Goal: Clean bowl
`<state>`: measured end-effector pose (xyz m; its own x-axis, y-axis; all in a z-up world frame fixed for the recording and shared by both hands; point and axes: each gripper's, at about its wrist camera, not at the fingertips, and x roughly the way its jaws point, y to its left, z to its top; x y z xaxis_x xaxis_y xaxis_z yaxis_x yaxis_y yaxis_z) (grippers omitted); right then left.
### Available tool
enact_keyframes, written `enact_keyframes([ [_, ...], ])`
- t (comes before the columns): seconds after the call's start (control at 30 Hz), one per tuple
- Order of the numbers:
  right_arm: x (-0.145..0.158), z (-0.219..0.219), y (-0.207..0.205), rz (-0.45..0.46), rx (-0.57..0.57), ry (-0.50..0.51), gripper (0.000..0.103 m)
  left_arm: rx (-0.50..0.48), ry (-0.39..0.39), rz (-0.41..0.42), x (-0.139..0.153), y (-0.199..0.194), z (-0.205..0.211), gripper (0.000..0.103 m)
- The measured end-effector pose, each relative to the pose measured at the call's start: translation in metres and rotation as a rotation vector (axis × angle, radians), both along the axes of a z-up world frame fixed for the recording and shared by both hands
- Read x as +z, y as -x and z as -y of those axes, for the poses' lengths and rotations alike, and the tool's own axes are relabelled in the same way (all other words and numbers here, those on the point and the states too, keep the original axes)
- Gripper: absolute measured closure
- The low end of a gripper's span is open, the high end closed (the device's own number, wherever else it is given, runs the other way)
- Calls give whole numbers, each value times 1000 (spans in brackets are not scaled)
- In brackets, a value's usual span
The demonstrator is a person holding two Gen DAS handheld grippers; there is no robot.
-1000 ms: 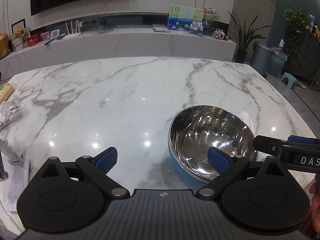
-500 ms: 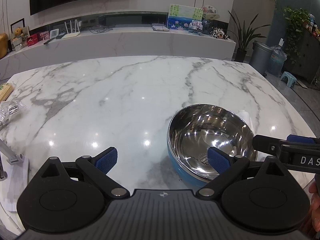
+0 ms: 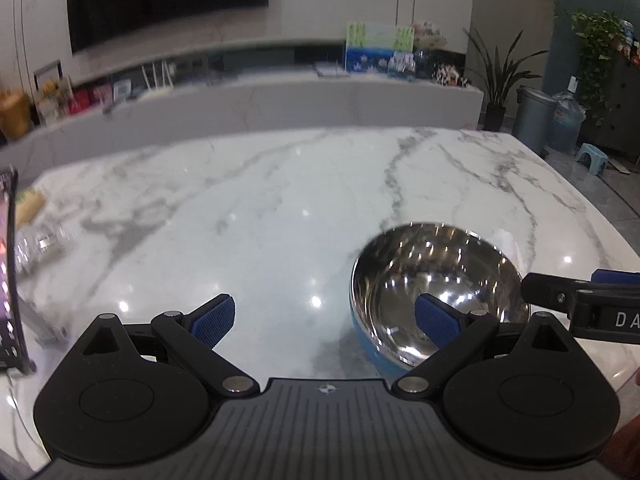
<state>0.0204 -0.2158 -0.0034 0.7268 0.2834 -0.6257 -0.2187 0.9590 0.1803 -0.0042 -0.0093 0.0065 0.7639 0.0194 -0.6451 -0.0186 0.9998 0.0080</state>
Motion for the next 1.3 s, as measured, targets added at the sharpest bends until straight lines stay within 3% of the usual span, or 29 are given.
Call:
enact_keyframes([
  [0.33,0,1,-2,4,6,-1,1,12,25,22,4,-4,-3,5],
  [0.57,1,2,-5,16,10,3,1,-1,89,11,4,-11,-11,5],
  [0.8,1,9,-16,28,2,-3,1,-45,86,-25,0,-22,-12,5],
  [1.0,-5,21,-33,-11,-38,1,10,-54,115,-88,-6,-30,-13,8],
  [1.2,-13,24,-47,-47,-54,33,22,-81,70,-149,-1,-44,-13,8],
  [1.3,-17,26,-55,-75,-59,49,32,-87,65,-222,-1,-60,-16,19],
])
